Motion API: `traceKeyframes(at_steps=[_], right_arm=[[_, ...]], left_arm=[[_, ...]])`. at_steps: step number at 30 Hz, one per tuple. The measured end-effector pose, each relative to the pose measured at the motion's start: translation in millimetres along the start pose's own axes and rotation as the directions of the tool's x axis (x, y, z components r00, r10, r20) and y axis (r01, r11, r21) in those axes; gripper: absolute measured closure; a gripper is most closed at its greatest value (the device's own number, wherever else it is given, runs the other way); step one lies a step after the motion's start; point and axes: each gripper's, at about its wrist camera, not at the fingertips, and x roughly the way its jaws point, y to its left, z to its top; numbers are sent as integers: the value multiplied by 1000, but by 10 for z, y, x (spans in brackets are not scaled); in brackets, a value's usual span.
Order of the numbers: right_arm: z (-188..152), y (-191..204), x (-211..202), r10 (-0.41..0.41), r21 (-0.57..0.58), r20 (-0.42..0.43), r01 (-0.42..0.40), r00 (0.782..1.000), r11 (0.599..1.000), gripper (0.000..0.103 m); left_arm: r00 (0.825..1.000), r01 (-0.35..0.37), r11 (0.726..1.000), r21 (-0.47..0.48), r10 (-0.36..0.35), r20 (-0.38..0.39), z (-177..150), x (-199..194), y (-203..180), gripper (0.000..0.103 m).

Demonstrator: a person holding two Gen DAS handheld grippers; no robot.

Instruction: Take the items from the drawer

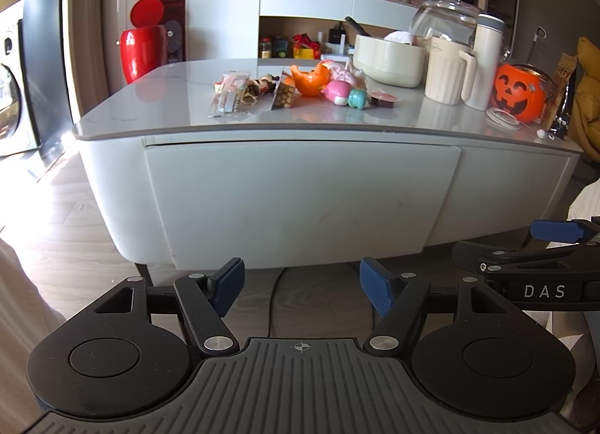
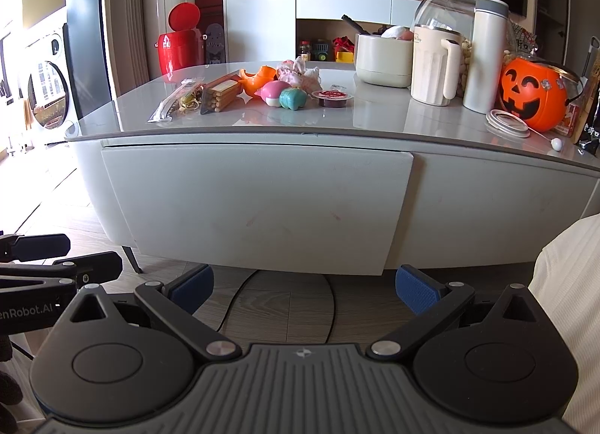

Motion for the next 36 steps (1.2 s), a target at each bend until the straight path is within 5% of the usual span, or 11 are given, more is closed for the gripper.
traceKeyframes(at_steps=[31,36], right_arm=[[5,12,14,-7,5,-16,7,1000,1000,0],[47,-45,-42,-2,40,2,2,1000,999,0]], left_arm=[[1000,-4,1000,-15,4,-8,50,-7,-15,29],[998,66,996,-57,-67,-12,84,20,33,38]])
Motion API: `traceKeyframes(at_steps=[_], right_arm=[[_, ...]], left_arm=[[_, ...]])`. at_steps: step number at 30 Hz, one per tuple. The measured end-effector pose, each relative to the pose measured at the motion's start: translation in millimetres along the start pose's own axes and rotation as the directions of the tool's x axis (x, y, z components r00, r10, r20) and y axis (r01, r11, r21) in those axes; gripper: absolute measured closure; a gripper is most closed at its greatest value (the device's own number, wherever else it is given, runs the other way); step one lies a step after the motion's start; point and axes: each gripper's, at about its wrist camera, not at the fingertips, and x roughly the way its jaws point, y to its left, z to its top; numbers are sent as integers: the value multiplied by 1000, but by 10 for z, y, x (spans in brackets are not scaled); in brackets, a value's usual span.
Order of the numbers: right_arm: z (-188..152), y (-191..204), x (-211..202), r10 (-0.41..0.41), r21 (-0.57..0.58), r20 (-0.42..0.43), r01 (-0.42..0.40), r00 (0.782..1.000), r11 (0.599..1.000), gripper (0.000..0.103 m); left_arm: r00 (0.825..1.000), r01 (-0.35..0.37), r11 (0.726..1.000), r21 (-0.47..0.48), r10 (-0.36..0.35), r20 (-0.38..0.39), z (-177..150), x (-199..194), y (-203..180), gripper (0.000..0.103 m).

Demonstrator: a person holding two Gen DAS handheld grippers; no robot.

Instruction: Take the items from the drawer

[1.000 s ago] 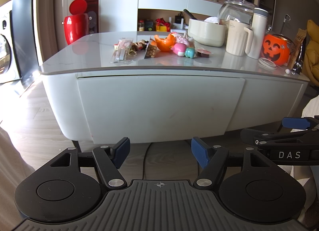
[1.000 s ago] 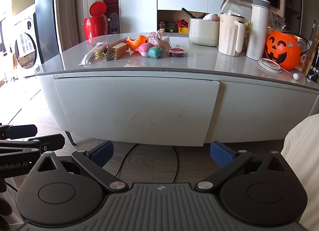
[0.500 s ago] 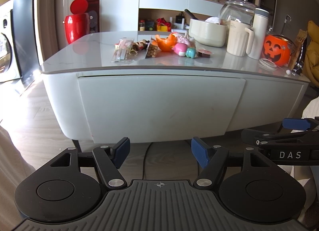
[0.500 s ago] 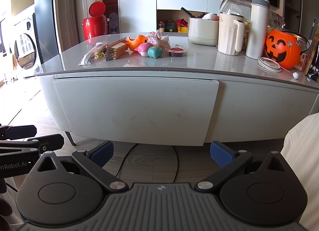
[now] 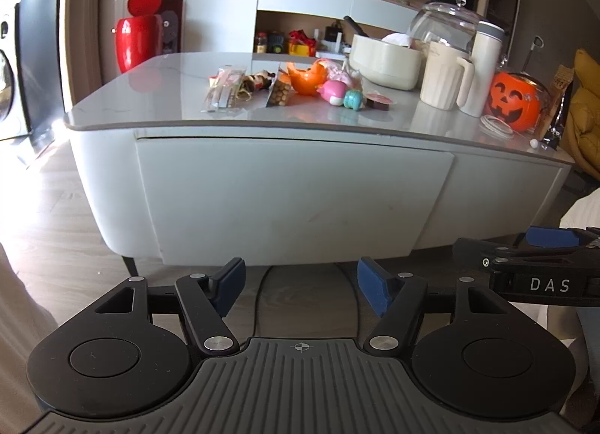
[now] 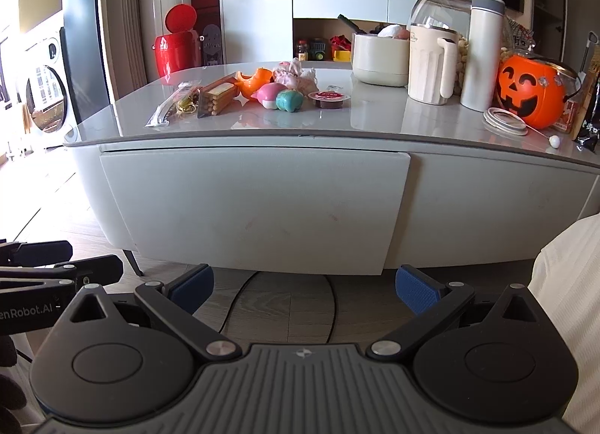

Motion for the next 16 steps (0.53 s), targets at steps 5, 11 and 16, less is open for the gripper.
traceKeyframes(at_steps=[5,11,16], right_arm=[[162,-194,83,17,94,-30,-14,999,995,0],[387,-312,391,14,55,-95,-8,995,998,0],[572,-344,752,-2,-50,-139,-5,990,999,0]], left_arm=[[988,151,980,-129,-152,8,132,168,103,92],[996,-12,998,-53,7,-90,324,522,-19,92],[996,4,1000,-9,-4,-92,598,712,113,89]])
